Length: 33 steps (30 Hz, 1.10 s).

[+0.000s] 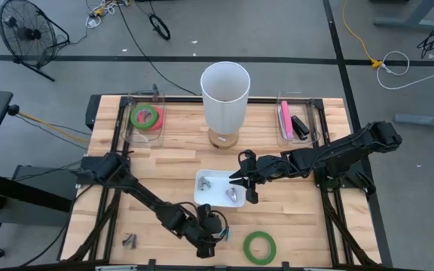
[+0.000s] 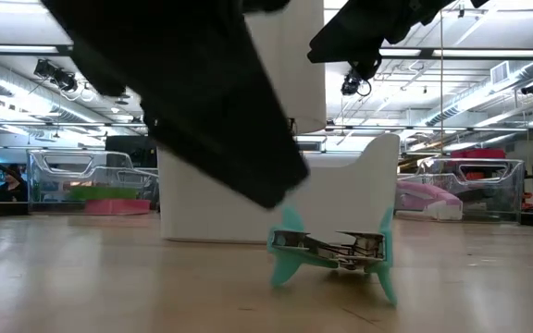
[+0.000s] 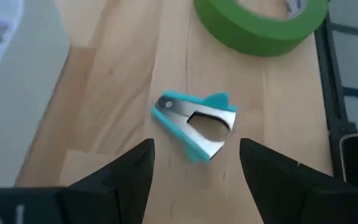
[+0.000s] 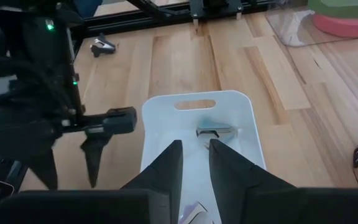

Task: Pick and place Stapler, Stapler remover, tape
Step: Put the blue stapler remover into the white bin

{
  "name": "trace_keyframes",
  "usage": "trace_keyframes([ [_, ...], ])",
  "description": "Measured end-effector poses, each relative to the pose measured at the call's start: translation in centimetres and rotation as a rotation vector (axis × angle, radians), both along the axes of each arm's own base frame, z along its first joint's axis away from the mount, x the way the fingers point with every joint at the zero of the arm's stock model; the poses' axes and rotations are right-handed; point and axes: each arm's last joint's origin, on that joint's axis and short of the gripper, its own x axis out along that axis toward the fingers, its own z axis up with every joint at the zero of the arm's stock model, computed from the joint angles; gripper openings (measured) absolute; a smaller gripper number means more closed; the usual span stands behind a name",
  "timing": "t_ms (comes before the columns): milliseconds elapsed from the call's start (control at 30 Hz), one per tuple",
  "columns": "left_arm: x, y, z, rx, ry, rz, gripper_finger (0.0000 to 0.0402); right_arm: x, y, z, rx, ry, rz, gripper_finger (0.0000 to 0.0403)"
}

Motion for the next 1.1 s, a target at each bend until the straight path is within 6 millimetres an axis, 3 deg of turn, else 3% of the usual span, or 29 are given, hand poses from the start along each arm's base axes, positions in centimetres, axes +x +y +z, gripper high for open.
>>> trace_keyframes([
  [367,0.3,0.4,-0.2,-0.027,-0.008,0.055,0.0207,0.0,0.0,0.0,0.000,0.000,0.000,0.0081],
  [733,0.6,0.3,-1.8,-0.054,0.027,0.069,0.0162,0.0,0.0,0.0,0.000,0.000,0.000,0.0081],
  [1100,0.8,0.4,-2.3,-0.058,0.036,0.061,0.0067,0.0,0.0,0.0,0.000,0.001,0.000,0.0081],
])
